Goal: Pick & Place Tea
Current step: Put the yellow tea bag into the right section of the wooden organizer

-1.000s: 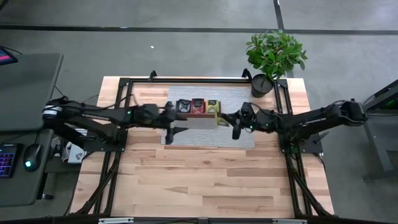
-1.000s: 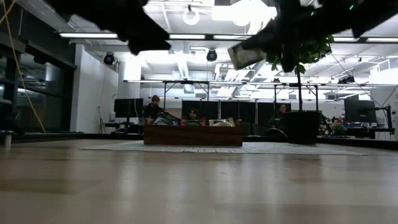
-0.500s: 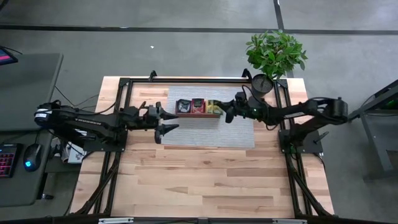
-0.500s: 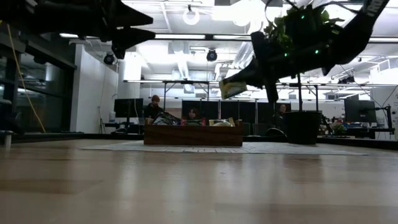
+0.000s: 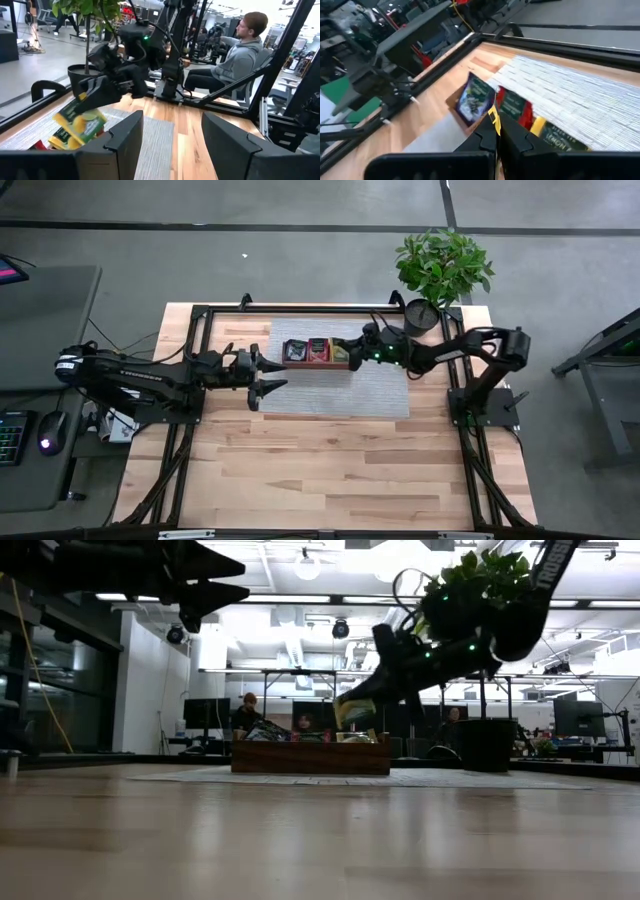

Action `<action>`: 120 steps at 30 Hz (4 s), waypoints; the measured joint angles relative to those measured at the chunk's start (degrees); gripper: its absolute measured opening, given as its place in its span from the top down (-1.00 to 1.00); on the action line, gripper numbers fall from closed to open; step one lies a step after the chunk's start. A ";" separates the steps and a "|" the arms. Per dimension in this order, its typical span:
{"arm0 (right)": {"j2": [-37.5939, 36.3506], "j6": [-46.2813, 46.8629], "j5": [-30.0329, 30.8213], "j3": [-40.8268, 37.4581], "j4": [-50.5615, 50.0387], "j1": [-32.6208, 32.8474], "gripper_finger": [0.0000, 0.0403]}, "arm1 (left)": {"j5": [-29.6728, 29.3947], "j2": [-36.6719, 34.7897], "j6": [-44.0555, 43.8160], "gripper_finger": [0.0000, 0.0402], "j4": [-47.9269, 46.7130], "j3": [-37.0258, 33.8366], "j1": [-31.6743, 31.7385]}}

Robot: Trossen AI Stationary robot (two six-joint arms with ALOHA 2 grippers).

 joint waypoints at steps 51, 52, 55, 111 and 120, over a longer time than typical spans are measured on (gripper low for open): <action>2.55 -1.61 2.21 2.20 -7.70 -2.32 0.81 | 0.28 0.07 -0.20 0.01 -0.53 0.00 -0.02; 2.55 -1.61 2.06 2.20 -7.62 -2.32 0.77 | 0.28 0.07 -0.20 0.01 -0.52 0.02 -0.02; 2.53 -1.58 1.89 2.20 -7.24 -2.32 0.65 | 0.28 0.07 -0.20 0.01 -0.52 0.02 -0.01; 10.68 -4.64 5.67 39.86 -79.22 3.34 1.00 | 1.53 0.07 -1.25 0.01 -3.52 0.07 -0.01; 12.32 -3.28 6.30 39.86 -80.49 2.97 1.00 | 1.79 0.07 -1.24 0.01 -3.65 0.04 -0.01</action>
